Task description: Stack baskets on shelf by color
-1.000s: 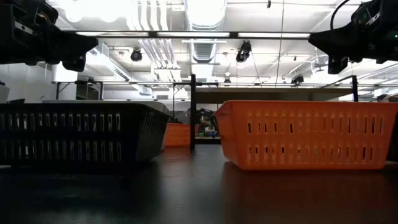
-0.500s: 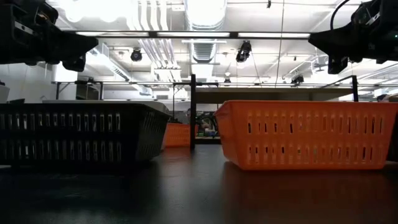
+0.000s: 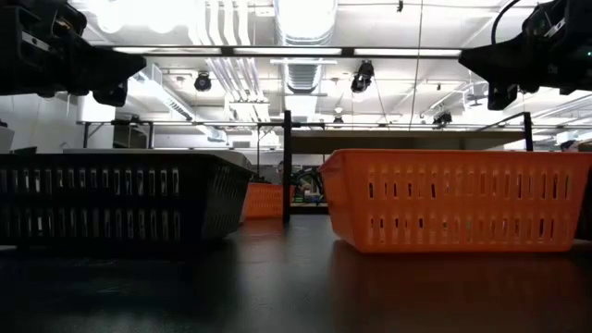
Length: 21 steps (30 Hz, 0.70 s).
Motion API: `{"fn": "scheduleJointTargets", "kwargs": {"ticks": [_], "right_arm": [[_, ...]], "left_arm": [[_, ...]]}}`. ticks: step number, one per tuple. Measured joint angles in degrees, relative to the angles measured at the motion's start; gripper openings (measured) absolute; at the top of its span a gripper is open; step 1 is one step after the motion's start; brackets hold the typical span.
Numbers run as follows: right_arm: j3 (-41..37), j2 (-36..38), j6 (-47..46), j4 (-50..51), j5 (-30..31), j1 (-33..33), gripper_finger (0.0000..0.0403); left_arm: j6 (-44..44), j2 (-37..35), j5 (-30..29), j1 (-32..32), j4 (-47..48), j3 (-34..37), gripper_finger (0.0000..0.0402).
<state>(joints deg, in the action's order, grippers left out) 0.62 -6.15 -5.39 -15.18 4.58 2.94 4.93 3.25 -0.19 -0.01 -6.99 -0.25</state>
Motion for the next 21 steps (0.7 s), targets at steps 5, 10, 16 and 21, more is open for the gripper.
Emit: {"fn": "scheduleJointTargets", "kwargs": {"ticks": [5, 10, 16, 21], "right_arm": [[0.02, 0.01, -0.01, 0.01, 0.0, -0.01, 0.0029], [0.01, 0.02, -0.01, 0.0, 0.0, 0.0, 0.0029], [0.0, 0.02, -13.38, -0.14, -0.86, -0.17, 0.0029], [0.0, 0.02, -12.36, -0.18, 0.02, -0.17, 0.0029]], "left_arm": [[1.96, 0.0, -0.04, 0.0, -0.16, 0.0, 0.0], [7.73, 0.0, -0.04, -0.04, -3.7, 0.0, 0.0], [7.62, 0.0, -0.09, -0.02, -10.39, 0.0, 0.0], [8.79, 0.04, -0.35, 0.0, -15.69, -0.35, 0.0]]}}
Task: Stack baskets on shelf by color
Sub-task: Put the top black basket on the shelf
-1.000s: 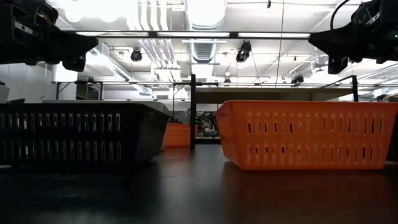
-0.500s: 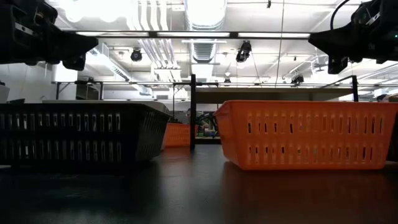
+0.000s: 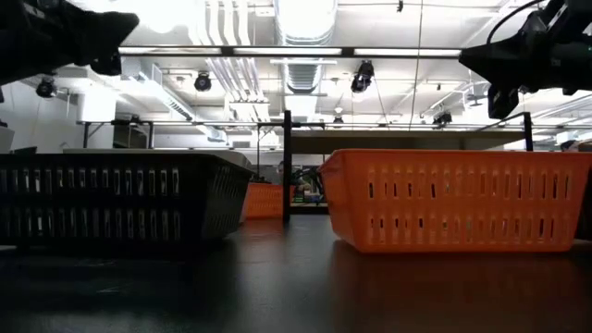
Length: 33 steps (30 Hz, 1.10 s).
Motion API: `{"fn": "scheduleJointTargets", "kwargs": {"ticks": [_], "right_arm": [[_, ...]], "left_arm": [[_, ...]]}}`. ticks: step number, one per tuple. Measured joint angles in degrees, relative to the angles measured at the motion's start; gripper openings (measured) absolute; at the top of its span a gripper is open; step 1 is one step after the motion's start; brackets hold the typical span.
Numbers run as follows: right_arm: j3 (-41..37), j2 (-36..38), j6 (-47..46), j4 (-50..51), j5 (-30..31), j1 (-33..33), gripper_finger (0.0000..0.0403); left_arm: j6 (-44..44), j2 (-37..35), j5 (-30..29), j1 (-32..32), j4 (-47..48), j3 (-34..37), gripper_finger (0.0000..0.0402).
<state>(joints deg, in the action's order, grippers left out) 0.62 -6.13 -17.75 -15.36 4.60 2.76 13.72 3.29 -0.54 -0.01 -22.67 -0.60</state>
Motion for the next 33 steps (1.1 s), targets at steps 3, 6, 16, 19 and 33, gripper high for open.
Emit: {"fn": "scheduleJointTargets", "kwargs": {"ticks": [3, 6, 16, 19, 33], "right_arm": [[0.0, 0.0, 2.01, -0.14, 0.02, 0.0, 0.0029], [0.0, -0.01, 2.27, -0.14, 0.04, 0.0, 0.0029], [0.0, -0.78, 2.71, -3.12, 7.42, 0.05, 0.0028], [0.0, -3.18, 5.5, -8.15, 6.3, 0.0, 0.0028], [14.74, -24.24, 22.4, -16.53, -6.33, -1.64, 0.0027]], "left_arm": [[3.68, -0.04, 0.0, 0.0, -5.66, -0.05, 0.0], [8.08, -0.04, -0.02, 0.0, -11.99, 0.04, 0.0], [10.89, -0.04, -0.04, 0.0, -25.18, -0.02, 0.0], [10.67, -0.06, -0.04, 0.0, -27.24, -0.02, 0.0], [11.73, 0.09, -0.44, 0.0, -27.87, -0.02, 0.0]]}}
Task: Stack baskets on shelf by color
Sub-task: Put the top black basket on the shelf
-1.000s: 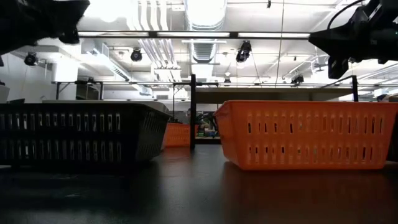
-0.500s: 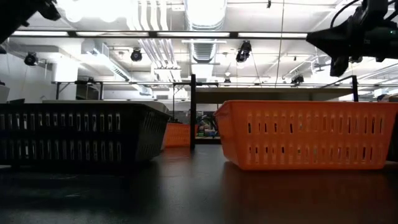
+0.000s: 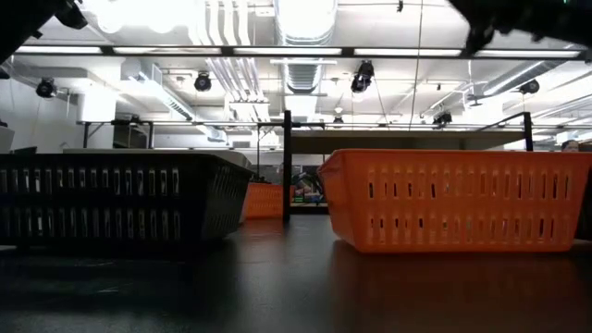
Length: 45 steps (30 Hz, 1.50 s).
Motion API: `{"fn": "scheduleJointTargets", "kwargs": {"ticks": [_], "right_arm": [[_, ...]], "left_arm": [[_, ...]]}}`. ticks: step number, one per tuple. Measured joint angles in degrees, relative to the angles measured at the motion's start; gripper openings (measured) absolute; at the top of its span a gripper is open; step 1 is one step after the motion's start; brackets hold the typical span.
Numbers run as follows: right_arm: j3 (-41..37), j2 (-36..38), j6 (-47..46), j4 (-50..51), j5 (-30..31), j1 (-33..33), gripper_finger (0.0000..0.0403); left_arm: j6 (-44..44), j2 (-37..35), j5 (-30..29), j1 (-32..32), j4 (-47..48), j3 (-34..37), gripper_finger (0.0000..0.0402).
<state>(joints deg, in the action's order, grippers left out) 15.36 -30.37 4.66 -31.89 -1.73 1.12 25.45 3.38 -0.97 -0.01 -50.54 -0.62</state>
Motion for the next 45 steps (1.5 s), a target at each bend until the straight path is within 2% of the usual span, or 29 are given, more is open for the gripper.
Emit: {"fn": "scheduleJointTargets", "kwargs": {"ticks": [5, 13, 19, 24, 31, 37, 41, 45], "right_arm": [[5.12, -6.14, 4.43, 0.54, 2.48, -7.01, 0.0016], [14.56, -14.22, 7.39, 11.34, 16.96, -18.97, 0.0009], [21.96, -20.17, 3.89, 22.11, 27.16, -24.25, 0.0009], [28.81, -24.61, -3.09, 35.22, 31.48, -25.7, 0.0008], [35.22, -30.97, -12.19, 47.83, 31.75, -25.68, 0.0008], [39.54, -36.59, -20.31, 54.97, 31.8, -25.59, 0.0012], [43.87, -40.54, -22.19, 60.47, 31.8, -24.52, 0.004], [49.94, -45.29, -25.07, 69.24, 30.41, -23.89, 0.0087]], "left_arm": [[-1.08, 0.0, 0.0, 0.0, 0.0, -0.01, 0.0], [-1.17, 0.02, 0.02, 0.0, 0.02, 0.02, 0.0], [-5.42, -0.13, 0.02, 0.0, -0.01, 0.02, 0.0], [-9.05, -0.13, 0.04, 0.0, -0.01, 0.02, 0.0], [-10.64, 0.24, 0.05, -0.02, 0.08, 0.07, 0.0], [-23.49, 0.33, 0.7, -0.03, 0.6, 0.13, 0.0], [-23.62, 1.02, 0.67, -0.02, 0.39, 0.17, 0.0], [-26.34, 0.94, 0.78, -0.02, -0.04, 0.11, 0.0]]}}
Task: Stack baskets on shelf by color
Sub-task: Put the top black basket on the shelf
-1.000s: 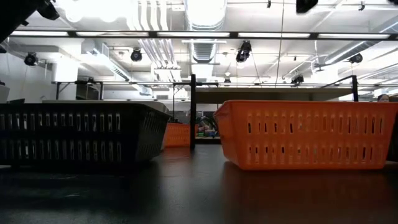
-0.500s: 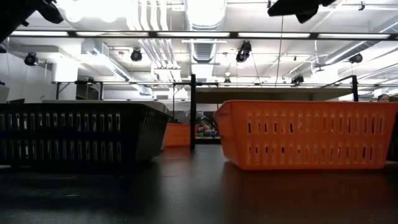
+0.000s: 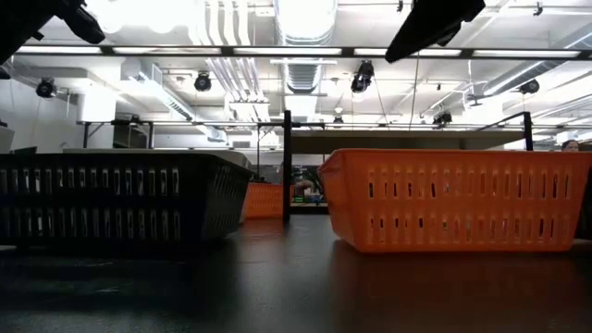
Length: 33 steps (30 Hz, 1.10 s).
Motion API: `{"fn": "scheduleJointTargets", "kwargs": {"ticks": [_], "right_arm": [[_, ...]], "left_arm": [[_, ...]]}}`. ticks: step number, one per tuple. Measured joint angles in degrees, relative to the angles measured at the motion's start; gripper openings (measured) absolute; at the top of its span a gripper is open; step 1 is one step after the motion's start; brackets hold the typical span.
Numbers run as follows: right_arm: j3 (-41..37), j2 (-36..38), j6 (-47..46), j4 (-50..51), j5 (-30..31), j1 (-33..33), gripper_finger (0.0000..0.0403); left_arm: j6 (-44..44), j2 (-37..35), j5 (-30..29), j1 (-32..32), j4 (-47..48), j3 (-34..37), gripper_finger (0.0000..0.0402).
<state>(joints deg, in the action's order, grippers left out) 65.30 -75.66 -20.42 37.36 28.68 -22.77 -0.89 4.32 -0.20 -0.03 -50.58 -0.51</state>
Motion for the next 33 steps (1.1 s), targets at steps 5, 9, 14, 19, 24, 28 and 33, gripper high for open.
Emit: {"fn": "scheduleJointTargets", "kwargs": {"ticks": [5, 9, 14, 19, 24, 28, 33], "right_arm": [[7.99, -6.05, -3.7, 13.95, -0.72, 0.48, 0.0147], [10.65, -10.09, -3.3, 17.42, -2.91, 1.32, 0.0179], [9.81, -13.79, -2.11, 17.74, -5.64, 3.89, 0.0196], [9.0, -17.02, -2.12, 17.3, -7.18, 6.32, 0.0194], [8.98, -20.88, -2.86, 15.98, -7.73, 7.86, 0.0193], [8.98, -23.96, -3.64, 15.94, -7.27, 10.16, 0.0184], [8.96, -26.51, -3.61, 15.85, -7.75, 11.46, 0.0158]], "left_arm": [[-0.26, 0.26, 0.14, 0.0, 1.07, 0.04, 0.0], [-0.22, 0.09, 0.12, 0.02, 0.92, 0.04, 0.0], [0.19, 0.14, 0.1, 0.02, 0.94, 0.07, 0.0], [0.2, 0.15, 0.08, 0.02, 1.04, 0.09, 0.0], [0.25, 0.15, 0.05, 0.02, 1.02, 0.11, 0.0], [0.29, 0.17, -0.16, 0.02, 1.02, 0.09, 0.0], [0.27, 0.17, -0.15, 0.02, 1.03, 0.09, 0.0]]}}
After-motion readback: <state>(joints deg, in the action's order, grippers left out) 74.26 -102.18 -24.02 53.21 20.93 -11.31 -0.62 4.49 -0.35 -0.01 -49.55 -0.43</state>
